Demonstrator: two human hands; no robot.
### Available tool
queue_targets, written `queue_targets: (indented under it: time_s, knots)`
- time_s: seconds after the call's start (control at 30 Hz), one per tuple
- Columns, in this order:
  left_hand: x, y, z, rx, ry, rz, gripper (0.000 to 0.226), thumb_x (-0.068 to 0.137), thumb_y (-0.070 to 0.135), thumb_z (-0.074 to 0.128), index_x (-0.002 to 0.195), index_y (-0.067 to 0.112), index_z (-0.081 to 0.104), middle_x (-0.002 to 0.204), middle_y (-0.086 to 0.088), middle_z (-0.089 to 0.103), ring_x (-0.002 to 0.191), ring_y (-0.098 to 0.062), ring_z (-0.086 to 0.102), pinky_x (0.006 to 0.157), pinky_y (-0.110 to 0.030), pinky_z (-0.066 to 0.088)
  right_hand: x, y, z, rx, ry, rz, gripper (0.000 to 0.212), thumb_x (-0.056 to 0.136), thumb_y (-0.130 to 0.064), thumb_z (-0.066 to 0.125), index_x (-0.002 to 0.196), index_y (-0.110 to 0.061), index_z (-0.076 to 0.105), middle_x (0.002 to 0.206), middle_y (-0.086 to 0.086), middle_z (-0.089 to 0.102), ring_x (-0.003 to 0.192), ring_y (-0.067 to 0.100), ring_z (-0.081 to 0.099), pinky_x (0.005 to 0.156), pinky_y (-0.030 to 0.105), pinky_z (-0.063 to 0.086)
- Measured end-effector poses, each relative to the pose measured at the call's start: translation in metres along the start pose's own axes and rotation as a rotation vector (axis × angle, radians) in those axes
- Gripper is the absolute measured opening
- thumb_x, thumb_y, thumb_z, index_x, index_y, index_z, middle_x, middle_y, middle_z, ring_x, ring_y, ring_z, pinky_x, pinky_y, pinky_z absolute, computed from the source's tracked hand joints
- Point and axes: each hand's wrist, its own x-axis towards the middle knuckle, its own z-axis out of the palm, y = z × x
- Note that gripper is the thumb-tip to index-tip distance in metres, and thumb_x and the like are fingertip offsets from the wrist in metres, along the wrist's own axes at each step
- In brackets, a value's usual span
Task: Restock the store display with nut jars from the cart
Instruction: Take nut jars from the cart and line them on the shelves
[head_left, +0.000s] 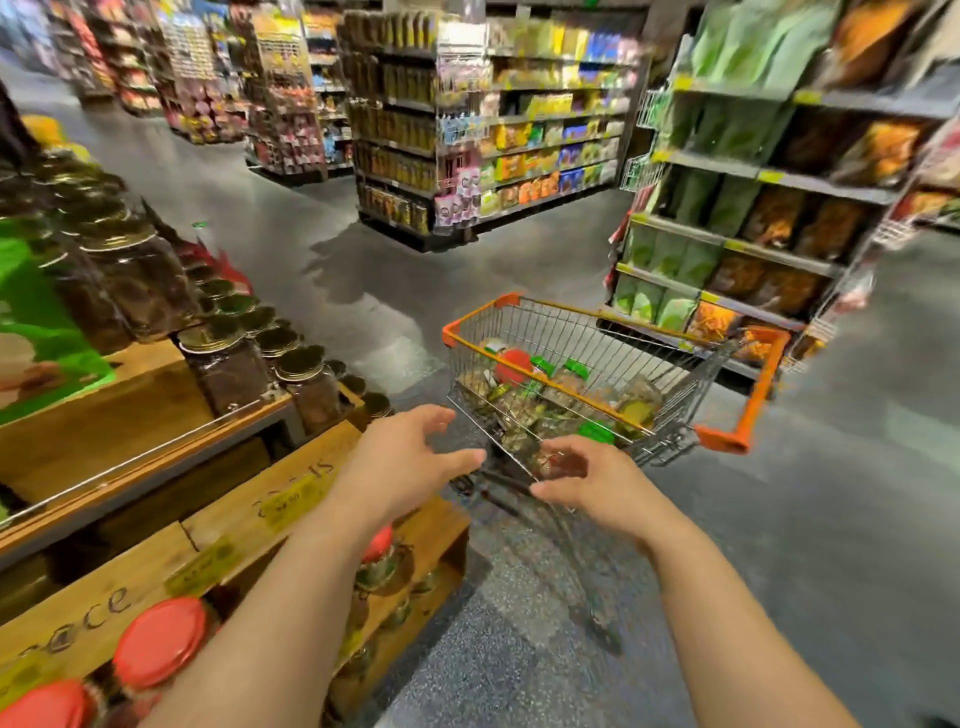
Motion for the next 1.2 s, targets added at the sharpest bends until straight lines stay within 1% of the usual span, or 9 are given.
queue_targets:
  time_s: [0.13, 0.27, 0.37, 0.5, 0.6, 0.83, 1.0, 1.1, 1.2]
  knots:
    - [0.037, 0.050, 0.039, 0.005, -0.014, 0.053, 0.073, 0.078, 0.062, 0.078, 0.141, 0.032, 0.057, 0.139, 0.009, 0.062, 0.118, -0.011, 0.064, 0.105, -0.035, 0.050, 0.013, 0.042, -0.058, 0.049, 0.055, 0.004, 0.059, 0.080, -0.032, 0.086, 0.134, -0.025, 0.060, 0.117, -0.006, 0.066, 0.111, 0.011, 0.062, 0.092, 0.026, 0.046]
    - [0.066, 0.078, 0.069, -0.018, -0.018, 0.066, 0.077, 0.074, 0.065, 0.080, 0.141, 0.033, 0.058, 0.137, 0.012, 0.063, 0.112, -0.007, 0.064, 0.103, -0.032, 0.050, 0.027, 0.072, -0.091, 0.088, 0.093, 0.025, 0.060, 0.078, -0.034, 0.087, 0.132, -0.029, 0.061, 0.119, -0.005, 0.066, 0.113, 0.012, 0.062, 0.096, 0.030, 0.049]
    - [0.085, 0.094, 0.091, -0.027, -0.033, 0.077, 0.077, 0.073, 0.064, 0.081, 0.140, 0.034, 0.058, 0.135, 0.013, 0.064, 0.109, -0.003, 0.060, 0.097, -0.025, 0.046, 0.041, 0.093, -0.111, 0.119, 0.099, 0.040, 0.053, 0.077, -0.034, 0.088, 0.123, -0.036, 0.061, 0.118, -0.005, 0.067, 0.113, 0.012, 0.063, 0.103, 0.040, 0.051]
    - [0.110, 0.103, 0.107, -0.031, -0.043, 0.058, 0.077, 0.073, 0.066, 0.080, 0.140, 0.035, 0.057, 0.134, 0.012, 0.064, 0.114, -0.006, 0.061, 0.100, -0.030, 0.048, 0.059, 0.107, -0.125, 0.136, 0.072, 0.050, 0.053, 0.079, -0.034, 0.087, 0.126, -0.036, 0.061, 0.120, -0.006, 0.065, 0.113, 0.011, 0.063, 0.103, 0.042, 0.052]
    - [0.131, 0.102, 0.107, -0.027, -0.046, 0.048, 0.078, 0.073, 0.067, 0.079, 0.141, 0.035, 0.056, 0.134, 0.012, 0.064, 0.111, -0.008, 0.063, 0.101, -0.034, 0.051, 0.081, 0.108, -0.129, 0.134, 0.066, 0.053, 0.056, 0.080, -0.032, 0.086, 0.130, -0.032, 0.061, 0.121, -0.004, 0.065, 0.113, 0.010, 0.062, 0.102, 0.039, 0.051]
    - [0.202, 0.084, 0.096, 0.035, -0.024, 0.065, 0.076, 0.078, 0.066, 0.076, 0.144, 0.035, 0.053, 0.141, 0.010, 0.061, 0.122, -0.014, 0.061, 0.102, -0.038, 0.051, 0.156, 0.094, -0.125, 0.098, 0.033, 0.039, 0.062, 0.079, -0.037, 0.086, 0.134, -0.032, 0.059, 0.123, -0.008, 0.064, 0.115, 0.008, 0.061, 0.103, 0.037, 0.050]
    - [0.277, 0.077, 0.083, 0.044, -0.036, 0.091, 0.073, 0.079, 0.064, 0.076, 0.142, 0.034, 0.054, 0.131, 0.006, 0.066, 0.115, -0.017, 0.063, 0.097, -0.039, 0.053, 0.221, 0.072, -0.132, 0.069, 0.070, 0.042, 0.062, 0.078, -0.035, 0.087, 0.133, -0.029, 0.060, 0.120, -0.004, 0.065, 0.113, 0.012, 0.062, 0.104, 0.037, 0.050]
    - [0.322, 0.074, 0.070, 0.052, -0.040, 0.111, 0.074, 0.078, 0.065, 0.076, 0.142, 0.035, 0.055, 0.134, 0.006, 0.065, 0.119, -0.018, 0.061, 0.099, -0.040, 0.052, 0.258, 0.059, -0.139, 0.093, 0.108, 0.071, 0.062, 0.079, -0.034, 0.086, 0.135, -0.029, 0.059, 0.123, -0.003, 0.064, 0.114, 0.014, 0.061, 0.097, 0.034, 0.051]
    - [0.359, 0.067, 0.057, 0.055, -0.062, 0.122, 0.074, 0.078, 0.064, 0.076, 0.142, 0.033, 0.055, 0.141, 0.007, 0.061, 0.126, -0.018, 0.058, 0.100, -0.038, 0.050, 0.283, 0.051, -0.139, 0.114, 0.131, 0.074, 0.062, 0.082, -0.032, 0.084, 0.138, -0.027, 0.057, 0.122, -0.003, 0.063, 0.105, 0.010, 0.061, 0.078, 0.019, 0.049]
